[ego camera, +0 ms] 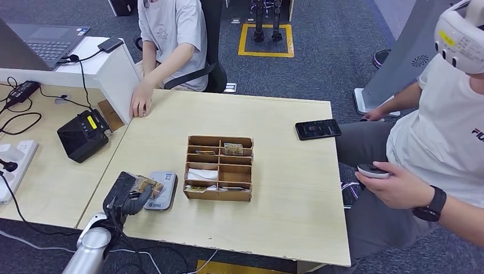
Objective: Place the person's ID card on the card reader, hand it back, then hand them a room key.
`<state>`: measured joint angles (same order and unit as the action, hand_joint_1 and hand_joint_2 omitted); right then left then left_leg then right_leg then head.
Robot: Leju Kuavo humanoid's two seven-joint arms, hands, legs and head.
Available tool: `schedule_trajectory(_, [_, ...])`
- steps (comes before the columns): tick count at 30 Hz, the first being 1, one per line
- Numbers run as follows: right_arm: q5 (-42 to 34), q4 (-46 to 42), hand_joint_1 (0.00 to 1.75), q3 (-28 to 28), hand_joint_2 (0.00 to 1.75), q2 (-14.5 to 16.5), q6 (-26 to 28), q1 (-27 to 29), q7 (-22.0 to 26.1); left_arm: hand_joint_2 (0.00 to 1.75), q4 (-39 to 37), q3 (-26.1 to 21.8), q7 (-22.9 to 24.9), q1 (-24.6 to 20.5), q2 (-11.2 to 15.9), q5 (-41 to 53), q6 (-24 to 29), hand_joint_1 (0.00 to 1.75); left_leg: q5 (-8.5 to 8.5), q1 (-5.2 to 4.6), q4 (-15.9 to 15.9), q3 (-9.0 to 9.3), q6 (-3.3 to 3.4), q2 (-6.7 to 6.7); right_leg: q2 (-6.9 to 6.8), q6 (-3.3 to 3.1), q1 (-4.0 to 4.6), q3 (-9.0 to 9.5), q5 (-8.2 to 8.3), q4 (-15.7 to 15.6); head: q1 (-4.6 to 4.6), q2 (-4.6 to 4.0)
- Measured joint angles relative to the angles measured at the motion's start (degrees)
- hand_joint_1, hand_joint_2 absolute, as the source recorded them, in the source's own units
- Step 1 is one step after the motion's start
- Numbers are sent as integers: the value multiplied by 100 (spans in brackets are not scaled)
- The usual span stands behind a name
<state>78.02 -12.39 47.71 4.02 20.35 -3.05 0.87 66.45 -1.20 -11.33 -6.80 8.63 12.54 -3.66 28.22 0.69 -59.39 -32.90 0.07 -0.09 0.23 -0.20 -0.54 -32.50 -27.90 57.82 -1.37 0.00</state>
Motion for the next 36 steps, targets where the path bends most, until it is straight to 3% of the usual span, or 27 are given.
schedule_trajectory(13, [94, 0, 0, 59, 175, 31, -23, -7, 0, 175, -275, 427, -25, -178, -346, 2530, 2149, 175, 0, -1, 0, 4, 0, 0, -1, 0, -1, 5, 0, 0, -1, 0])
schedule_trajectory(24, [102, 0, 0, 95, 175, 35, -29, -10, 7, 175, -497, 428, -45, -231, -474, 3095, 2474, 175, -1, 0, 0, 10, 0, -2, -2, 0, 0, 13, 0, 1, -1, 0])
schedule_trajectory(36, [193, 0, 0, 107, 175, 42, -28, -12, 44, 175, -654, 408, -410, -286, -533, 2719, 2314, 175, -1, -1, 0, 18, -1, -5, -5, 0, -1, 23, 0, 1, -1, 0])
